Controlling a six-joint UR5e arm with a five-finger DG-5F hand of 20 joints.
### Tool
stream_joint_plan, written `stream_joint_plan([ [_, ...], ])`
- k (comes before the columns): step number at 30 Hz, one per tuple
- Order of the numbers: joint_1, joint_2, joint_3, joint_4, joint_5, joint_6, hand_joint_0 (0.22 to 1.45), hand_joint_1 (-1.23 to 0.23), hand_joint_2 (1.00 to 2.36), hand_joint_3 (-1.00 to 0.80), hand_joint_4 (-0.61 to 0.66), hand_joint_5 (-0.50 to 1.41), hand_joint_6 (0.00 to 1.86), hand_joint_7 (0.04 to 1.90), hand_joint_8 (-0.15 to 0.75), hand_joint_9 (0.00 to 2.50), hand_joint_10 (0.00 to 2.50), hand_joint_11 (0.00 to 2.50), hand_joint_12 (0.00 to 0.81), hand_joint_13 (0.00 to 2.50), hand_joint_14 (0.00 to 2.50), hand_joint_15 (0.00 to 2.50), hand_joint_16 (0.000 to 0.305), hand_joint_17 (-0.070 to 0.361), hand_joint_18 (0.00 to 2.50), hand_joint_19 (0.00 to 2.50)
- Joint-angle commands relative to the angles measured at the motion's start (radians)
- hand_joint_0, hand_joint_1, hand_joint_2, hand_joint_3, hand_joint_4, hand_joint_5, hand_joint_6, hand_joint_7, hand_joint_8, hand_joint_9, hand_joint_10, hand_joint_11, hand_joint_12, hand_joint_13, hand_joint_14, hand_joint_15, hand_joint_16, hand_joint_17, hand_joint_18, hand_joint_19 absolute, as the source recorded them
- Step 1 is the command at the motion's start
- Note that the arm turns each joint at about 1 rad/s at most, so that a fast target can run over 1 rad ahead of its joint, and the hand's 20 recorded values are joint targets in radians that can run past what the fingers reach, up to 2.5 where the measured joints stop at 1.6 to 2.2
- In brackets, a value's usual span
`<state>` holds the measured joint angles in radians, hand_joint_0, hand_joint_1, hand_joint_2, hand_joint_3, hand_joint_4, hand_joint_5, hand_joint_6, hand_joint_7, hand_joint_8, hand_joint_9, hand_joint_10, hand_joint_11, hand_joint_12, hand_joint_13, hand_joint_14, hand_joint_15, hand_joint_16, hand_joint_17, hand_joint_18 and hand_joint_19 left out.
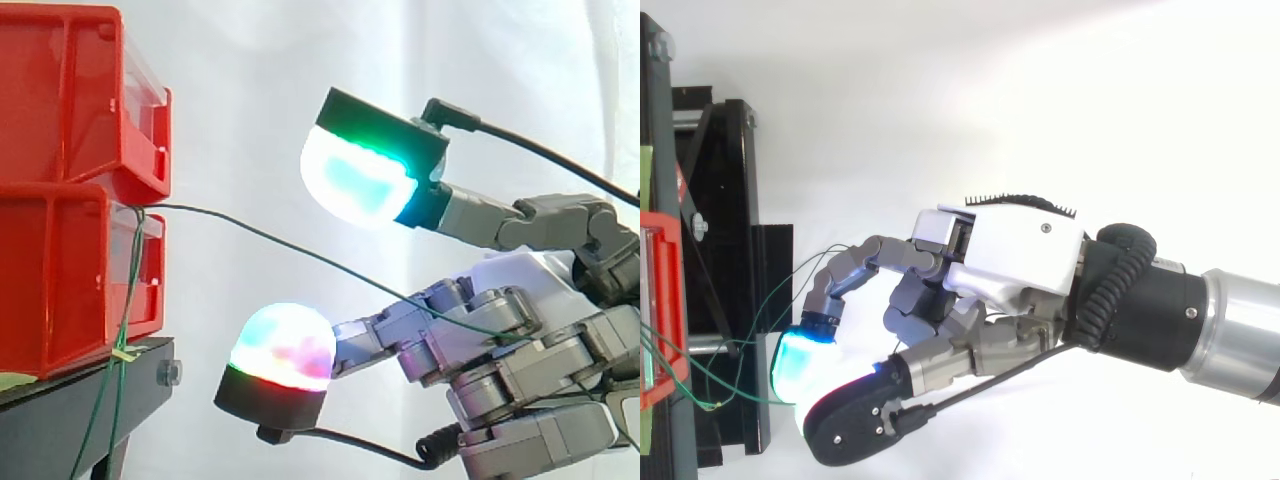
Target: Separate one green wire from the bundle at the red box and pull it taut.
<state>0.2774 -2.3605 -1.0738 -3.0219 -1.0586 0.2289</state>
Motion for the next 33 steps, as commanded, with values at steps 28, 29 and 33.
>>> stream_joint_plan([
  [28,0.0,0.001,0.0,0.003,0.002,0.001,0.59,-0.72,1.02,-0.29,0.06,-0.19,0.86,1.06,0.298,1.63,2.5,2.28,0.324,2.16,2.5,0.24,0.038,0.085,2.5,1.73],
  [29,0.0,0.0,0.0,0.003,0.002,0.0,0.58,-0.72,1.02,-0.27,0.03,-0.19,0.86,1.08,0.294,1.65,2.5,2.28,0.313,2.16,2.5,0.25,0.039,0.088,2.5,1.73],
  [33,0.0,0.0,0.0,0.003,0.002,0.001,0.59,-0.74,1.01,-0.21,-0.02,-0.17,0.86,1.05,0.273,1.75,2.5,2.22,0.326,2.27,2.5,0.29,0.054,0.122,2.5,1.6],
])
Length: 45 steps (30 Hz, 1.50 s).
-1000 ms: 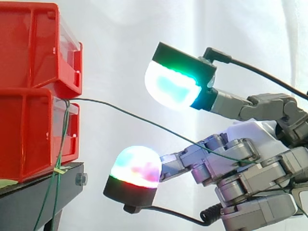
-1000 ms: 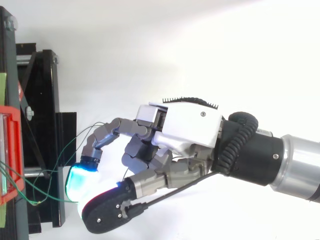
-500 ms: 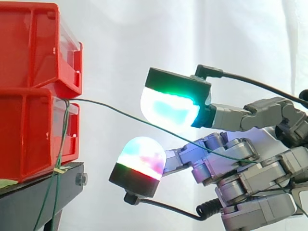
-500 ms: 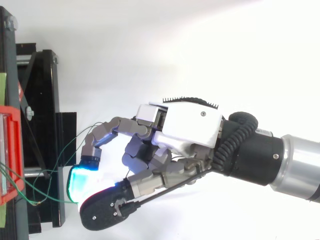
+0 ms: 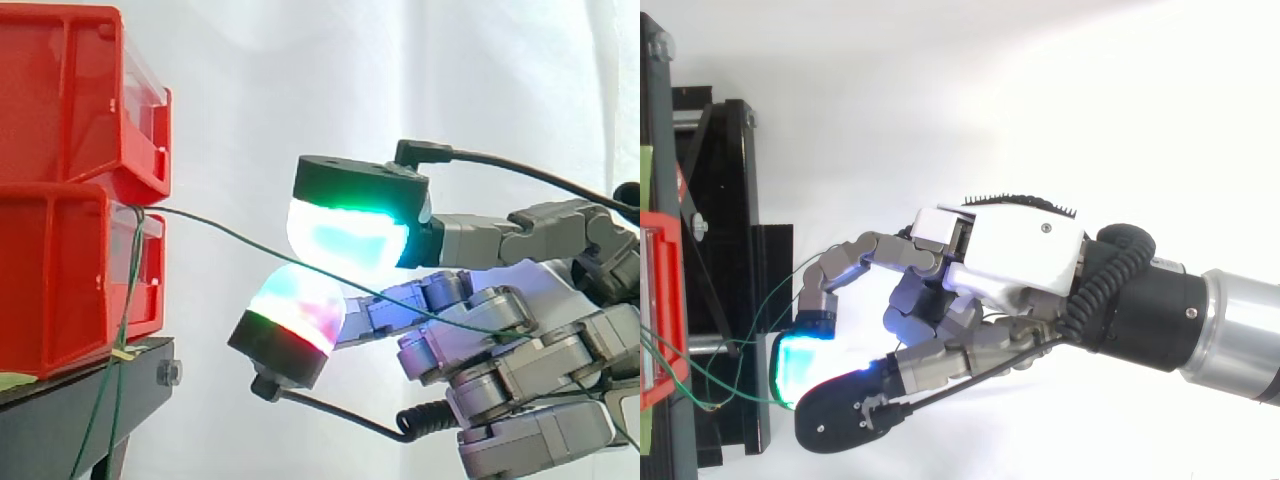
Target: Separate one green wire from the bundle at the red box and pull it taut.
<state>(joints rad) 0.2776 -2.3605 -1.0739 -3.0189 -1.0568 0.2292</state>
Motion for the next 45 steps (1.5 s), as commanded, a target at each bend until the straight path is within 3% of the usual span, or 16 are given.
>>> stream_joint_plan([
  [1,0.0,0.0,0.0,0.0,0.0,-0.001,0.59,-0.74,1.01,-0.2,-0.03,-0.16,0.86,1.05,0.266,1.75,2.5,2.22,0.326,2.27,2.5,0.29,0.056,0.126,2.5,1.59],
  [7,0.0,0.0,0.0,0.0,0.0,0.001,0.59,-0.73,1.01,-0.27,0.03,-0.17,0.85,1.1,0.268,1.72,2.5,2.25,0.316,2.21,2.5,0.31,0.05,0.113,2.5,1.61],
  [10,0.0,0.0,0.0,0.0,0.0,0.001,0.58,-0.69,1.01,-0.35,0.03,-0.18,0.84,1.12,0.266,1.65,2.5,2.23,0.299,2.12,2.5,0.31,0.038,0.086,2.5,1.68],
  [12,0.0,0.0,-0.001,0.0,0.0,0.001,0.52,-0.59,1.0,-0.5,0.07,-0.18,0.84,1.1,0.274,1.67,2.5,2.22,0.311,2.14,2.5,0.31,0.044,0.099,2.5,1.63],
  [17,0.0,0.0,0.0,0.0,0.0,0.001,0.47,-0.54,1.0,-0.5,0.09,-0.18,0.84,1.08,0.272,1.69,2.5,2.22,0.321,2.18,2.5,0.31,0.051,0.115,2.5,1.57],
  [20,0.0,0.001,0.0,0.0,0.0,0.001,0.45,-0.55,1.0,-0.5,0.1,-0.18,0.85,1.06,0.274,1.69,2.5,2.19,0.324,2.19,2.5,0.32,0.053,0.12,2.5,1.55],
  [26,0.0,0.0,-0.001,0.0,0.0,-0.001,0.41,-0.7,1.0,-0.5,0.11,-0.18,0.86,1.0,0.256,1.68,2.5,2.13,0.32,2.17,2.5,0.33,0.056,0.127,2.5,1.48],
  [30,0.0,0.0,-0.001,0.0,0.0,-0.001,0.44,-0.73,1.0,-0.5,0.09,-0.19,0.86,0.99,0.246,1.66,2.5,2.14,0.306,2.15,2.5,0.31,0.052,0.117,2.5,1.5],
  [38,0.002,0.0,-0.001,0.0,0.004,-0.001,0.62,-0.76,1.0,-0.5,0.01,-0.19,0.86,1.06,0.227,1.61,2.5,2.17,0.275,2.04,2.5,0.32,0.034,0.076,2.5,1.62],
  [45,0.003,0.0,-0.001,0.0,0.004,-0.001,0.61,-0.77,1.01,-0.38,-0.06,-0.18,0.86,1.1,0.222,1.62,2.5,2.17,0.28,2.05,2.5,0.32,0.035,0.078,2.49,1.64],
])
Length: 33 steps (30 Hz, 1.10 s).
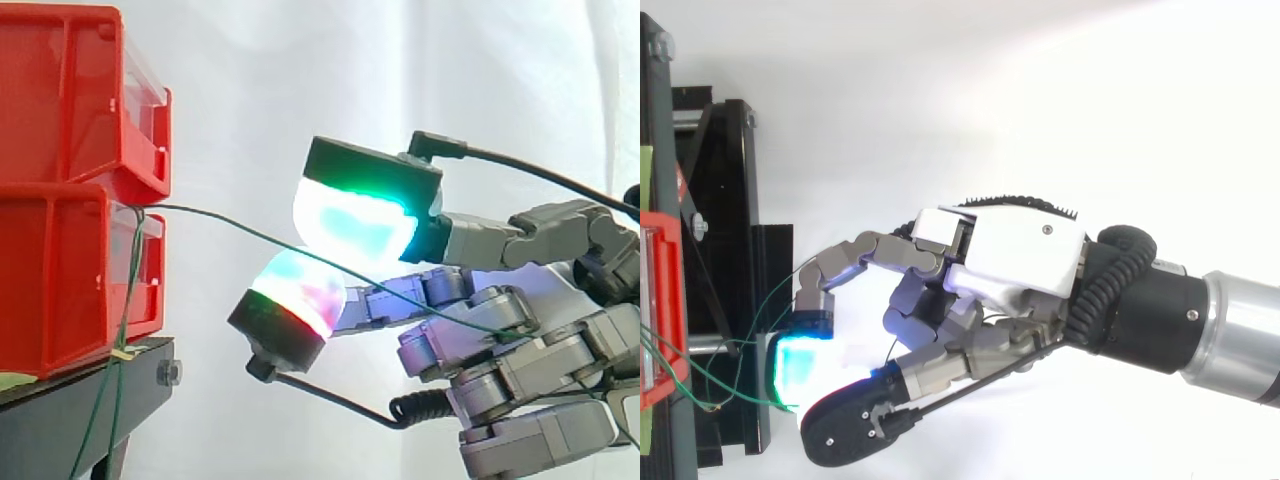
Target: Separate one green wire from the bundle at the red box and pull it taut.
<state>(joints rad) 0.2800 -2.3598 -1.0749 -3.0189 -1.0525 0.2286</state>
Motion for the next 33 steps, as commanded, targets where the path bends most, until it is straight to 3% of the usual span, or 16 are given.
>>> stream_joint_plan([
  [1,0.001,0.0,0.0,0.0,0.002,0.0,0.61,-0.76,1.01,-0.37,-0.06,-0.18,0.86,1.11,0.223,1.62,2.5,2.18,0.277,2.05,2.5,0.3,0.034,0.076,2.49,1.65],
  [10,0.001,-0.001,0.0,0.0,0.002,0.002,0.59,-0.66,1.01,-0.39,-0.02,-0.17,0.84,1.14,0.216,1.66,2.5,2.16,0.271,2.06,2.5,0.31,0.035,0.079,2.5,1.64],
  [14,0.001,-0.001,0.0,0.0,0.002,0.0,0.54,-0.49,1.0,-0.5,0.03,-0.16,0.84,1.13,0.226,1.69,2.5,2.12,0.279,2.09,2.5,0.3,0.04,0.09,2.5,1.61],
  [16,0.001,-0.001,0.0,0.0,0.002,0.0,0.49,-0.48,1.0,-0.5,0.06,-0.16,0.84,1.11,0.235,1.72,2.5,2.11,0.288,2.12,2.5,0.31,0.046,0.103,2.5,1.57],
  [20,0.001,-0.001,0.0,0.0,0.003,0.0,0.44,-0.55,1.0,-0.5,0.1,-0.17,0.84,1.09,0.259,1.74,2.5,2.15,0.303,2.17,2.5,0.33,0.053,0.12,2.5,1.5],
  [22,0.001,-0.001,0.0,0.0,0.002,0.0,0.43,-0.66,1.0,-0.5,0.12,-0.18,0.85,1.04,0.259,1.69,2.5,2.13,0.312,2.17,2.5,0.34,0.055,0.124,2.5,1.49],
  [26,0.001,-0.001,0.0,0.0,0.002,0.0,0.49,-0.87,1.0,-0.5,0.08,-0.22,0.88,0.94,0.246,1.48,2.5,2.09,0.3,2.07,2.5,0.32,0.045,0.101,2.5,1.54],
  [33,0.001,-0.001,0.0,0.0,0.002,0.002,0.56,-0.98,1.0,-0.5,-0.03,-0.24,0.88,0.94,0.219,1.36,2.5,2.07,0.276,2.0,2.5,0.29,0.037,0.084,2.42,1.56],
])
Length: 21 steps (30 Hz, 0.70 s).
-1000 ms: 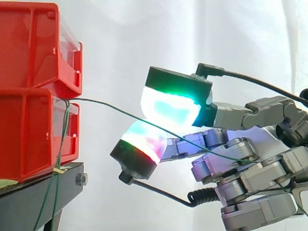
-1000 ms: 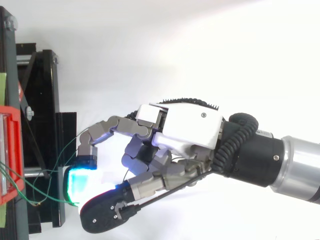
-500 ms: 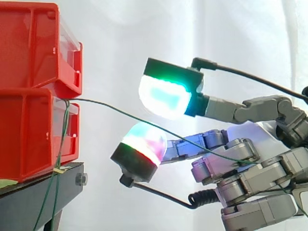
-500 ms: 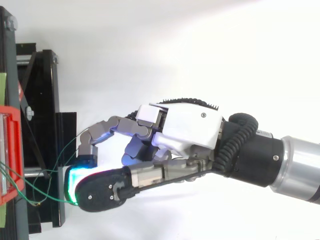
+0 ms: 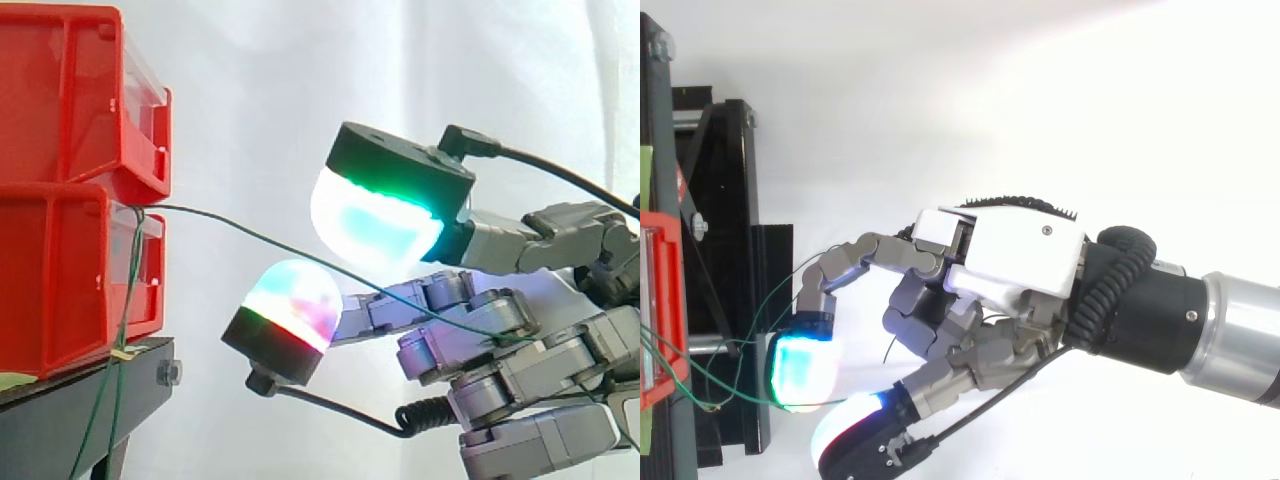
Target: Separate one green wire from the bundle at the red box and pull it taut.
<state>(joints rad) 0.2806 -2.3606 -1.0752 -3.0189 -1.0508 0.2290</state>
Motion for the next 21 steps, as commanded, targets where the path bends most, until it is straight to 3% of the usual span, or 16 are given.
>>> stream_joint_plan([
  [1,0.0,0.0,0.0,0.0,0.0,0.0,0.57,-0.99,1.0,-0.5,-0.04,-0.24,0.87,0.94,0.211,1.35,2.5,2.07,0.275,1.99,2.5,0.3,0.036,0.081,2.41,1.56],
  [7,0.0,0.0,0.0,0.0,0.0,0.001,0.72,-0.88,1.0,-0.5,-0.16,-0.22,0.87,0.97,0.179,1.37,2.5,2.13,0.266,1.97,2.5,0.27,0.033,0.075,2.38,1.58],
  [10,0.0,0.0,0.0,0.0,0.0,0.001,0.72,-0.87,1.0,-0.5,-0.16,-0.22,0.86,1.03,0.191,1.39,2.5,2.12,0.266,1.98,2.5,0.26,0.033,0.075,2.38,1.59],
  [17,0.0,0.0,0.0,0.0,0.0,0.001,0.66,-0.81,1.0,-0.5,-0.05,-0.22,0.86,1.07,0.209,1.43,2.5,2.09,0.276,2.0,2.5,0.27,0.033,0.074,2.41,1.61],
  [21,0.0,0.0,-0.002,0.0,0.0,0.001,0.62,-0.67,1.0,-0.5,-0.04,-0.21,0.85,1.03,0.227,1.46,2.5,2.09,0.272,2.0,2.5,0.28,0.034,0.077,2.42,1.62],
])
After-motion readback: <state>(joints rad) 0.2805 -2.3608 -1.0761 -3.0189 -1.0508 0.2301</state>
